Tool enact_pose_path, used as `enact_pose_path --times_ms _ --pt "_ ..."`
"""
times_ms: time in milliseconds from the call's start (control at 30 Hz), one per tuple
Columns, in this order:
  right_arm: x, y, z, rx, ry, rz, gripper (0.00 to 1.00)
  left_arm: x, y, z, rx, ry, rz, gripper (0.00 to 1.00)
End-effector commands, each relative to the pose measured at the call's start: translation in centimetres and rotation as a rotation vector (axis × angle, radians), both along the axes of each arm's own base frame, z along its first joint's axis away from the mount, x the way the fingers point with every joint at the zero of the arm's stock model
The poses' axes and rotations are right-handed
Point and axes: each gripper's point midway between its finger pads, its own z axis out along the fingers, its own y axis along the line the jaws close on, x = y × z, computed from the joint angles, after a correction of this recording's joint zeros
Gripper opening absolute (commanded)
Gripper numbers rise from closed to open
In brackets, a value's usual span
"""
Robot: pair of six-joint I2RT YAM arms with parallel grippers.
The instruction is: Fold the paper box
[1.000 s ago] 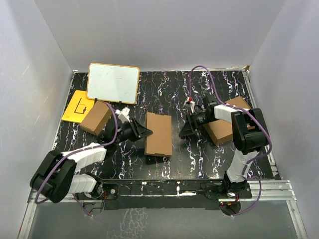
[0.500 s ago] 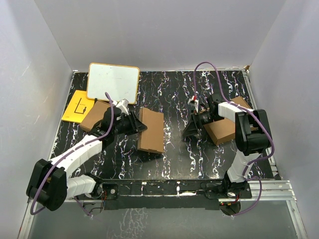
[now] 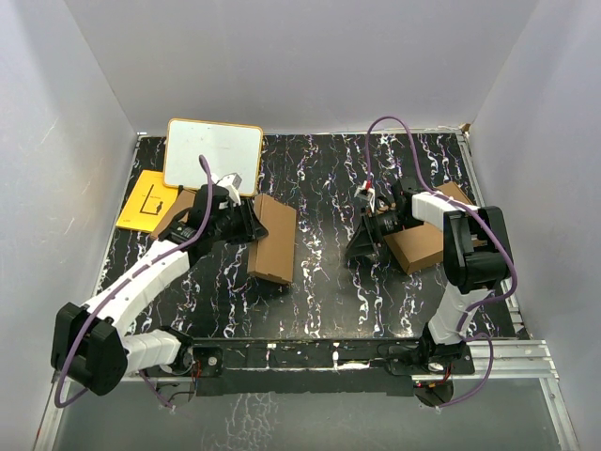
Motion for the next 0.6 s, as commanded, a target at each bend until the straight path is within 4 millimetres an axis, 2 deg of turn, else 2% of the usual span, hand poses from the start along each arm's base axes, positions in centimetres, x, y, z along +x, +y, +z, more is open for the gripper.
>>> enact_pose_path --times_ms 0,367,567 --pt "1.5 0.3 1.9 0.056 -0.105 0.015 0.70 0.6 1.1 1.4 0.076 -0.029 0.002 0.03" --pt "1.5 0.2 1.9 0.056 -0.105 0.013 0.70 1.9 2.5 2.8 0.200 -0.035 0.023 0.03" --pt "1.6 0.1 1.8 0.053 -0.102 0.010 0.70 2.8 4.6 3.5 0.349 -0.035 0.050 0.02"
